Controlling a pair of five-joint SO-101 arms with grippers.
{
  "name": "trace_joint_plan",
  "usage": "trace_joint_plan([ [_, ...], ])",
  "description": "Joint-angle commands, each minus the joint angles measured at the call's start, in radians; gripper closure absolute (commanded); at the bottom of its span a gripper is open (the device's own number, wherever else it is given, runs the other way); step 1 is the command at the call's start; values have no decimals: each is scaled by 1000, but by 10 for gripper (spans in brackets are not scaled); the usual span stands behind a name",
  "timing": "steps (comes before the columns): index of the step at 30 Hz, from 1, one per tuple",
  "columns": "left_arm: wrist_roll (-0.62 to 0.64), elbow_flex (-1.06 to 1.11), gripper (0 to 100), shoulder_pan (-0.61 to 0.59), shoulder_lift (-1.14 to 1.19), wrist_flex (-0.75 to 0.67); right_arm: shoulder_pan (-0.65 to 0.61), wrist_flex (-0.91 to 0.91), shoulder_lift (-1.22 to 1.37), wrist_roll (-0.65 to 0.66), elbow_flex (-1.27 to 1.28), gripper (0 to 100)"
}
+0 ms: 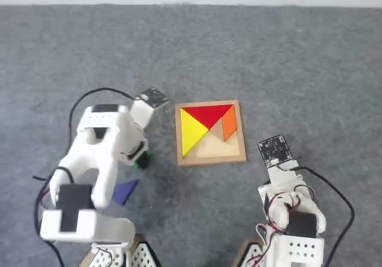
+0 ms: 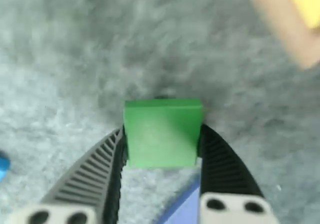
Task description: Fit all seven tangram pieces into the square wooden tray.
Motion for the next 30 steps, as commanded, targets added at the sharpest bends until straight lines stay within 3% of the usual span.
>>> trace_joint_plan([
  [1, 92, 2, 934, 114, -216, 81, -4, 1, -16, 8, 17, 991],
  [8, 302, -137, 934, 315, -296, 201, -4, 1, -16, 8, 17, 991],
  [15, 563, -369, 935, 491, -46, 196, -4, 1, -16, 8, 17, 991],
  [20, 694, -524, 935, 537, 170, 163, -4, 1, -16, 8, 17, 991],
  [25, 605, -576, 935, 571, 304, 153, -4, 1, -16, 8, 17, 991],
  [30, 600, -584, 935, 594, 358, 94, -4, 1, -16, 8, 17, 991],
])
